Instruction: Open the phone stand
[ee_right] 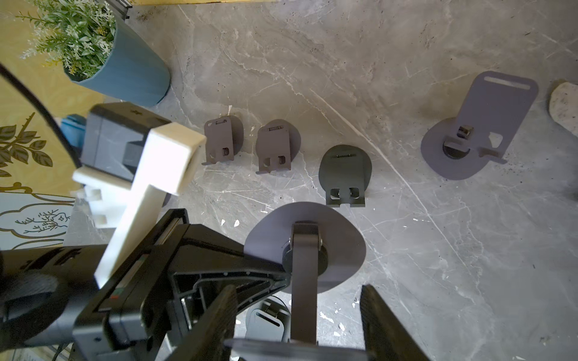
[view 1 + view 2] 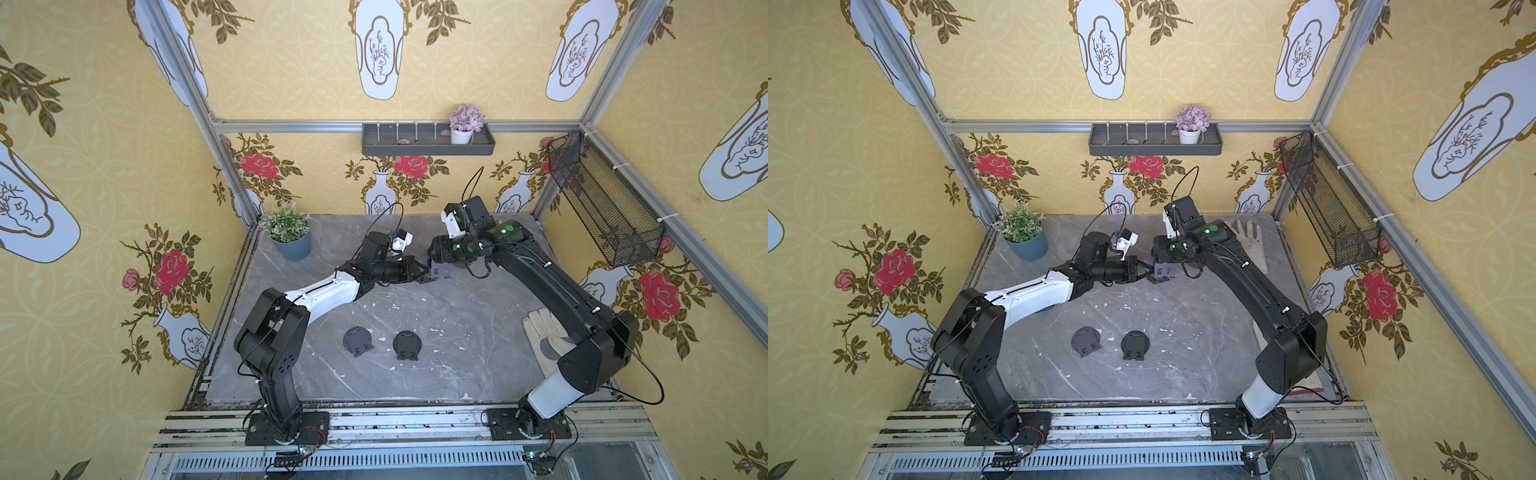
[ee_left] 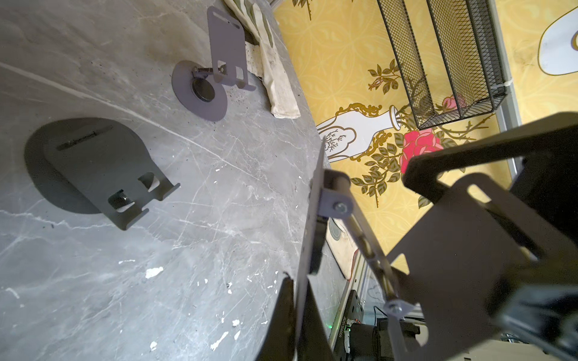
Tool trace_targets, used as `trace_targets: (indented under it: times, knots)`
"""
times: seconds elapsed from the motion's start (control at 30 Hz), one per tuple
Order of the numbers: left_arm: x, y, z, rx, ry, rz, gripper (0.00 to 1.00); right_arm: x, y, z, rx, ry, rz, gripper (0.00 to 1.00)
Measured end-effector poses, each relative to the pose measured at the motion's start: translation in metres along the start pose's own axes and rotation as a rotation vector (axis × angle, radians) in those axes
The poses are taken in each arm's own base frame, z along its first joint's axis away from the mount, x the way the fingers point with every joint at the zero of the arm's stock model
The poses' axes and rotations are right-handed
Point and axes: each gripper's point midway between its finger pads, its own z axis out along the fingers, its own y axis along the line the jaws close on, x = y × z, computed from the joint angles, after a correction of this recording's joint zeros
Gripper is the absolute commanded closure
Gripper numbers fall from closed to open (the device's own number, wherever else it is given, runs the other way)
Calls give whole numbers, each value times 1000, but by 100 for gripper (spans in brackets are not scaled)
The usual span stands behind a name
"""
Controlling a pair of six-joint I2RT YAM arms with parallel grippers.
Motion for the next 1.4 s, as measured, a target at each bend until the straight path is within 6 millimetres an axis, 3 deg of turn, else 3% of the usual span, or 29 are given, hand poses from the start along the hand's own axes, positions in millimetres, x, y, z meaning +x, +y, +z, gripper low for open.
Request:
trace_targets:
  times: [0.5,0.53,0.6,0.63,0.77,0.87,1.13,1.4]
  knots:
    - [6,3,-2,-9,24,-29,100,10,1,1,-11,-19,10,43]
    - [6,3,-3,-10,23,-29,100,10,2,2,-13,-19,11,34]
    - [6,3,-4,-10,20,-29,100,10,2,3,-16,-16,16,6]
    - [4,7,-6,-32,5,-38,100,13,2,5,-14,-6,19,1]
    - [-1,25,-11,-105,-38,-80,100,26,5,14,-61,51,49,2]
    - [0,21,-12,-103,-40,-75,100,33,6,22,-83,81,77,2]
    - [4,22,-16,-103,-39,-75,100,25,15,40,-128,85,100,0]
    - [5,19,-18,-93,-36,-68,100,19,17,49,-138,83,99,19]
